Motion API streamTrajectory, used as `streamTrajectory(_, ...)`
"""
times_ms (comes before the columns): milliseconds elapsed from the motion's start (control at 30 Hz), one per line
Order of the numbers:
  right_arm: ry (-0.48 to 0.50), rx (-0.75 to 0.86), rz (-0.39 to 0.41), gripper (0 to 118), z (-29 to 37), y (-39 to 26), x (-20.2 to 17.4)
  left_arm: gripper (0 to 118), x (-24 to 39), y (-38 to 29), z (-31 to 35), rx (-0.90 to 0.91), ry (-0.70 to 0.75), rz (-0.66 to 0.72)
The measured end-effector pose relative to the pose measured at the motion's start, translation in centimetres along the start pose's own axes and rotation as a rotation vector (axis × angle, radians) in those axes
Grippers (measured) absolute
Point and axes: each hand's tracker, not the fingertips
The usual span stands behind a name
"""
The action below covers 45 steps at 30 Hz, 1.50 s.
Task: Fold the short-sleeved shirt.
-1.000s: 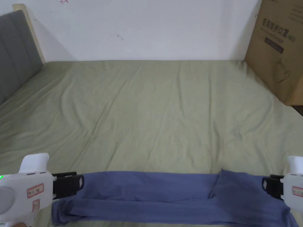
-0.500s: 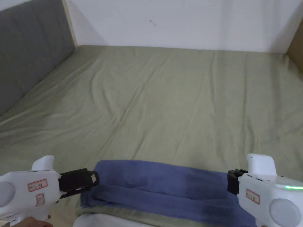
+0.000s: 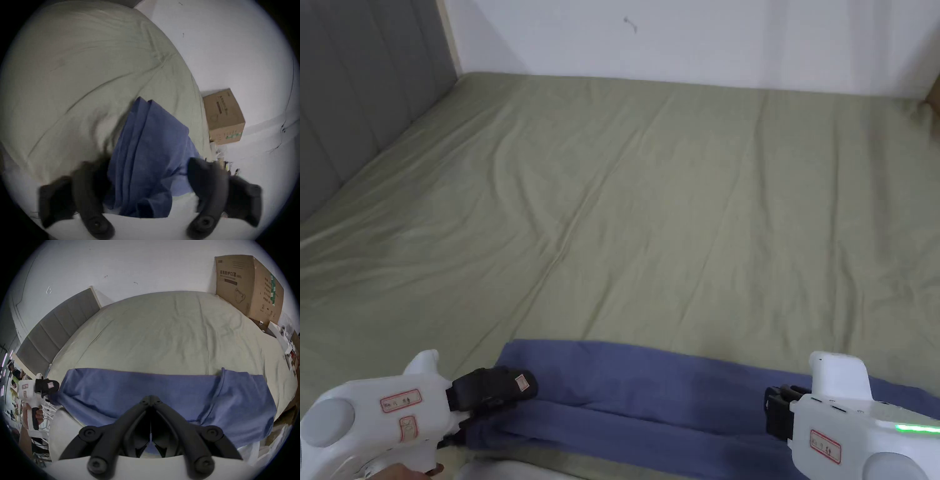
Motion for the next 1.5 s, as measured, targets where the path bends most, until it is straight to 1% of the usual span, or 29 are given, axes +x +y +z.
streamTrajectory(33, 0.004, -0.001, -0.005, 0, 0.0, 0.0, 0.0, 55, 0.2, 0.0, -0.1, 0.018, 0.043, 0.003)
streamTrajectory(67, 0.007, -0.001, -0.004, 0, -0.2, -0.1, 0.1, 6, 0.4, 0.3, -0.9, -0.008, 0.125, -0.050)
streamTrajectory(100, 0.007, -0.005, -0.002, 0, -0.3, -0.1, 0.0, 5, 0.2, 0.6, -1.6, -0.027, 0.086, -0.052)
streamTrajectory(133, 0.005, -0.007, -0.001, 0, -0.4, -0.1, 0.0, 5, 0.4, 0.9, -1.8, -0.040, 0.087, -0.042)
streamTrajectory(200, -0.005, -0.011, -0.006, 0, -0.3, -0.1, 0.2, 5, 0.9, 1.2, -1.3, -0.032, 0.105, -0.101)
streamTrajectory(300, -0.003, -0.017, -0.059, 0, 0.0, -0.1, 1.3, 5, 1.0, 1.6, 0.0, -0.007, 0.085, -0.073)
streamTrajectory(367, -0.010, -0.018, -0.074, 0, 0.1, 0.0, 2.0, 5, 0.9, 2.2, 1.0, 0.031, 0.076, -0.075)
streamTrajectory(400, -0.017, -0.014, -0.076, 0, 0.3, 0.1, 2.2, 5, 1.1, 2.6, 1.4, 0.060, 0.104, -0.094)
streamTrajectory(467, -0.028, -0.010, -0.073, 0, 0.8, 0.2, 2.6, 5, 2.5, 2.4, 2.9, 0.095, 0.223, -0.162)
streamTrajectory(600, -0.033, -0.004, -0.090, 0, 1.3, 0.4, 3.7, 5, 1.6, 3.9, 5.7, 0.125, 0.229, -0.126)
streamTrajectory(700, -0.040, 0.002, -0.111, 0, 1.5, 0.2, 4.3, 5, 1.7, 4.4, 6.2, 0.136, 0.287, -0.148)
streamTrajectory(800, -0.044, -0.006, -0.131, 0, 1.1, -0.1, 5.4, 5, 3.4, 3.9, 6.2, 0.141, 0.281, -0.171)
streamTrajectory(867, -0.047, -0.006, -0.139, 0, 1.3, -0.4, 5.8, 5, 6.0, 3.2, 6.1, 0.152, 0.284, -0.252)
streamTrajectory(967, -0.052, -0.006, -0.140, 0, 1.6, -0.5, 6.3, 5, 11.4, 1.8, 5.7, 0.133, 0.231, -0.423)
streamTrajectory(1067, -0.051, 0.000, -0.137, 0, 1.9, -0.6, 6.5, 5, 16.5, -0.5, 4.1, 0.087, 0.163, -0.555)
streamTrajectory(1200, -0.045, 0.011, -0.162, 0, 2.3, -1.0, 7.3, 5, 21.0, -4.1, -0.7, -0.008, 0.057, -0.697)
streamTrajectory(1333, -0.043, -0.010, -0.172, 0, 1.9, -1.8, 8.4, 6, 22.1, -8.8, -7.7, -0.103, 0.016, -0.789)
streamTrajectory(1367, -0.049, -0.014, -0.174, 0, 2.0, -2.0, 8.7, 11, 21.8, -9.8, -9.6, -0.129, 0.003, -0.799)
streamTrajectory(1400, -0.056, -0.017, -0.180, 0, 2.1, -2.1, 8.9, 24, 21.6, -10.7, -10.9, -0.175, -0.016, -0.820)
streamTrajectory(1433, -0.059, -0.019, -0.191, 0, 2.2, -2.2, 9.3, 51, 21.6, -11.6, -11.8, -0.221, -0.010, -0.825)
streamTrajectory(1467, -0.058, -0.017, -0.205, 0, 2.4, -2.3, 9.6, 75, 21.6, -12.3, -12.4, -0.242, 0.008, -0.827)
streamTrajectory(1500, -0.059, -0.015, -0.214, 0, 2.6, -2.3, 9.9, 94, 21.6, -13.0, -13.0, -0.272, 0.011, -0.855)
